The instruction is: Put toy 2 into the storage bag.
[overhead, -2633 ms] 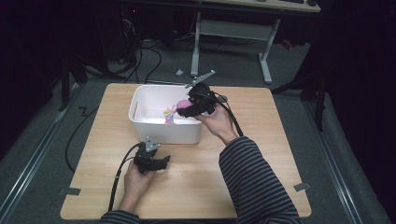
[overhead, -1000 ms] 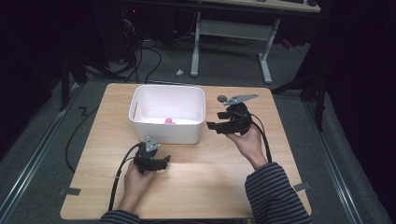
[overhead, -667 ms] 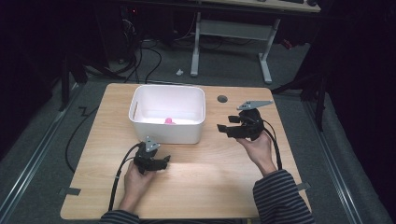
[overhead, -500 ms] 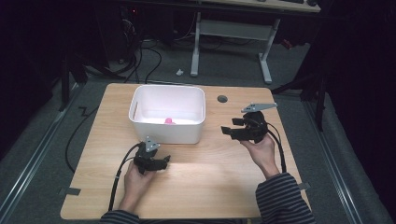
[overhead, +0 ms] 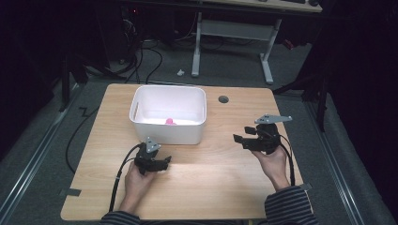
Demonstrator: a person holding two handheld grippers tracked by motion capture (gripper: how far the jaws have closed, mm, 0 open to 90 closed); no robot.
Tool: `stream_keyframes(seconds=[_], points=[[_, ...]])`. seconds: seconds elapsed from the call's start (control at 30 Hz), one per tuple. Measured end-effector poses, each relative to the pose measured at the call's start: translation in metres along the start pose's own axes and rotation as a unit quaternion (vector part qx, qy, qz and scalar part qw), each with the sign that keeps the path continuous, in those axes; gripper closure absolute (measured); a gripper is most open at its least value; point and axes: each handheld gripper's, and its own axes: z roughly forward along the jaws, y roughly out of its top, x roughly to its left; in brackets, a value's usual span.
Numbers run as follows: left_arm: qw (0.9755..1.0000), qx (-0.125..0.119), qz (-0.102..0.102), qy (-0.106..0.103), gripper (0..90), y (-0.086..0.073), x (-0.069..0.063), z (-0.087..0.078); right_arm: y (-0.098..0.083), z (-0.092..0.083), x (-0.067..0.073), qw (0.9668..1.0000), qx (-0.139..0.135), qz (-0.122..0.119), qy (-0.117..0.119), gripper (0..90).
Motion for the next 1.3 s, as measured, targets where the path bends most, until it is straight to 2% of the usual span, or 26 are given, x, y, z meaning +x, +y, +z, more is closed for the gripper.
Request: stream_keyframes(seconds=[0.17,0.37,0.53,1.03,1.13,1.3], points=[[1.0,0.0,0.0,0.0,26.6,0.0,0.0,0.0,-0.016,0.004,-0.003,0.9998,0.016,0.013,-0.003,39.4],[1.0,0.0,0.0,0.0,26.6,0.0,0.0,0.0,-0.037,0.01,-0.008,0.9993,0.013,0.034,-0.003,39.7],[1.0,0.0,0.0,0.0,26.6,0.0,0.0,0.0,-0.05,0.019,-0.009,0.999,0.021,0.041,-0.003,39.7],[1.0,0.0,0.0,0.0,26.6,0.0,0.0,0.0,-0.076,0.04,-0.013,0.9973,0.026,0.068,-0.002,39.6],[1.0,0.0,0.0,0.0,26.6,0.0,0.0,0.0,-0.081,0.044,-0.015,0.9976,0.024,0.065,-0.004,39.7],[1.0,-0.001,0.0,0.001,26.6,0.0,0.0,0.0,-0.088,0.052,-0.018,0.9969,0.026,0.073,-0.007,39.7]])
